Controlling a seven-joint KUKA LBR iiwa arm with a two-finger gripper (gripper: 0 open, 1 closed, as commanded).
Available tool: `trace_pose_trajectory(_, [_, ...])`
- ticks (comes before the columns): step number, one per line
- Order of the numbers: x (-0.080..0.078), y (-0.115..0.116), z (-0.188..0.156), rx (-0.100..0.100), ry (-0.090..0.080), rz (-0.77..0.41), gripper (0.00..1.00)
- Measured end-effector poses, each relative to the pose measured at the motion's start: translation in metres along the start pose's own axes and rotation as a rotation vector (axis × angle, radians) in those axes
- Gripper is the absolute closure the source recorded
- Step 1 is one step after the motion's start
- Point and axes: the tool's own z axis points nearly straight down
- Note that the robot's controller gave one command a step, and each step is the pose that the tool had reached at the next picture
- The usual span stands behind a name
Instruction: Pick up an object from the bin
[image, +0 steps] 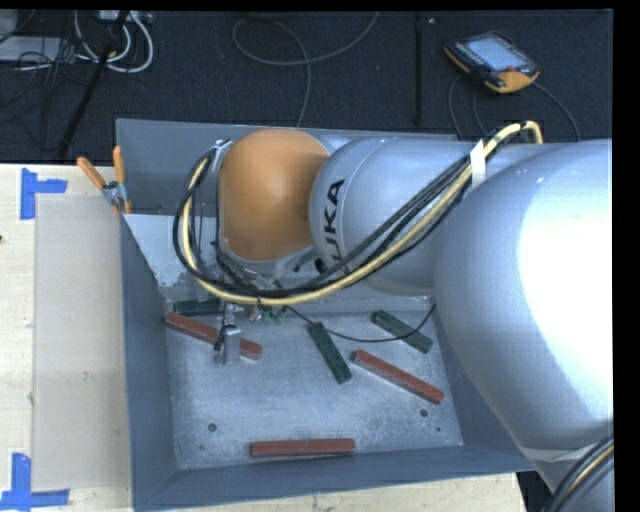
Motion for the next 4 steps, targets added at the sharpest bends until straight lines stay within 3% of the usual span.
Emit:
trace_pose_trajectory(1, [0.001, -0.013, -0.018, 0.003, 0.004, -0.154, 0.0])
trace_pose_trajectory(2, [-0.005, -0.006, -0.022, 0.001, -0.008, -0.427, 0.0])
trace_pose_trajectory(3, [-0.002, -0.01, 0.0, -0.001, 0.001, -0.432, 0.0])
trace_pose_trajectory(4, [0.003, -0.023, 0.023, 0.0, 0.0, -0.154, 0.0])
